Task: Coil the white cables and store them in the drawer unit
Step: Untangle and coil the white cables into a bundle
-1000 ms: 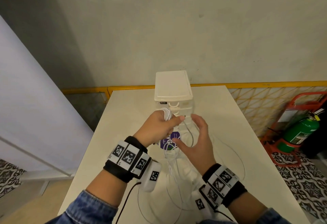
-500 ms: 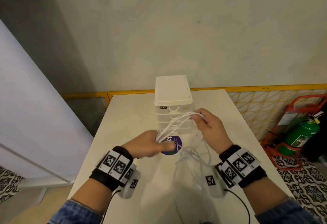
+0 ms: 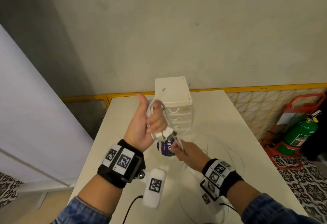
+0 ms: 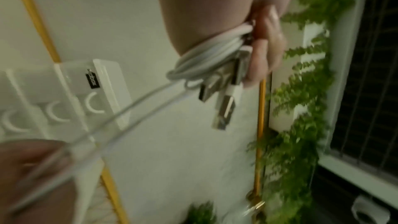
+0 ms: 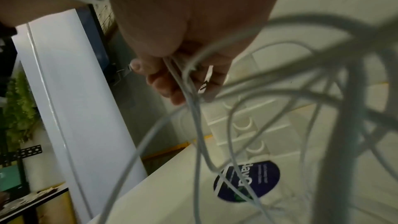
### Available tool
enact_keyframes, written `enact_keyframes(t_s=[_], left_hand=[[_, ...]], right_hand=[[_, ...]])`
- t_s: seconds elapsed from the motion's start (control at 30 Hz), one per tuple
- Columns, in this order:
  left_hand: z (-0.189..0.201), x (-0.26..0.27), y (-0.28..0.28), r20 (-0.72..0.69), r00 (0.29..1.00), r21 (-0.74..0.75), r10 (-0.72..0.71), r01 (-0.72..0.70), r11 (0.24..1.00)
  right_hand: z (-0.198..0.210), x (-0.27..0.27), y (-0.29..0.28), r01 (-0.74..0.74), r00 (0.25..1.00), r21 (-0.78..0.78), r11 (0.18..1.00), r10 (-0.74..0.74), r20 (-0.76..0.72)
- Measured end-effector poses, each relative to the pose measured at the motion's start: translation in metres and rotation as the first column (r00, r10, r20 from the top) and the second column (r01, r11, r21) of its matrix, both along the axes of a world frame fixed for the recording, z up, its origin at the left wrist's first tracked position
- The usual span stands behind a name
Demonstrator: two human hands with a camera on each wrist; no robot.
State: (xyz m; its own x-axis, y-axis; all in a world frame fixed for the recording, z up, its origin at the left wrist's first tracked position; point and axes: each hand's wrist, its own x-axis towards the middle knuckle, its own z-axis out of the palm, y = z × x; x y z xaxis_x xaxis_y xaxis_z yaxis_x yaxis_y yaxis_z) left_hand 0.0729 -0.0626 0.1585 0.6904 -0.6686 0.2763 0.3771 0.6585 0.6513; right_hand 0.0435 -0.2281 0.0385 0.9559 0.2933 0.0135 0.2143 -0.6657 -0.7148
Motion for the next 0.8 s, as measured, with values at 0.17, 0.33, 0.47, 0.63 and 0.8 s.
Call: enact_keyframes(t_s=[0.17, 0.33, 0.47, 0.63, 0.8], left_hand=[[0.013, 0.014, -0.004, -0.112, 0.928, -0.087, 0.355, -0.365, 0.927], [0.007, 0.028, -0.002, -0.135, 0.729, 0.077, 0.671, -0.667, 0.741], [-0.014, 0.027, 0.001, 0.391, 0.566, 0.331, 0.726, -0.822, 0.463], [-0.037, 0.015, 0.005, 0.775, 0.623, 0.59, 0.107, -0.774, 0.229], [-0.047, 0.008, 0.006, 0.626, 0.744, 0.78, -0.233, -0.599, 0.182]], right_hand=[[-0.002, -0.007, 0.011, -0.102, 0.992, 0.023, 0.995, 0.103, -0.077], [0.013, -0.016, 0.021, -0.214, 0.977, -0.04, 0.976, 0.212, -0.03], [0.016, -0.019, 0.024, -0.239, 0.969, -0.045, 0.97, 0.241, 0.053], [0.043, -0.012, 0.009, -0.153, 0.956, -0.029, 0.988, 0.155, 0.25], [0.061, -0.004, -0.017, -0.054, 0.938, 0.0, 0.999, 0.051, 0.342]])
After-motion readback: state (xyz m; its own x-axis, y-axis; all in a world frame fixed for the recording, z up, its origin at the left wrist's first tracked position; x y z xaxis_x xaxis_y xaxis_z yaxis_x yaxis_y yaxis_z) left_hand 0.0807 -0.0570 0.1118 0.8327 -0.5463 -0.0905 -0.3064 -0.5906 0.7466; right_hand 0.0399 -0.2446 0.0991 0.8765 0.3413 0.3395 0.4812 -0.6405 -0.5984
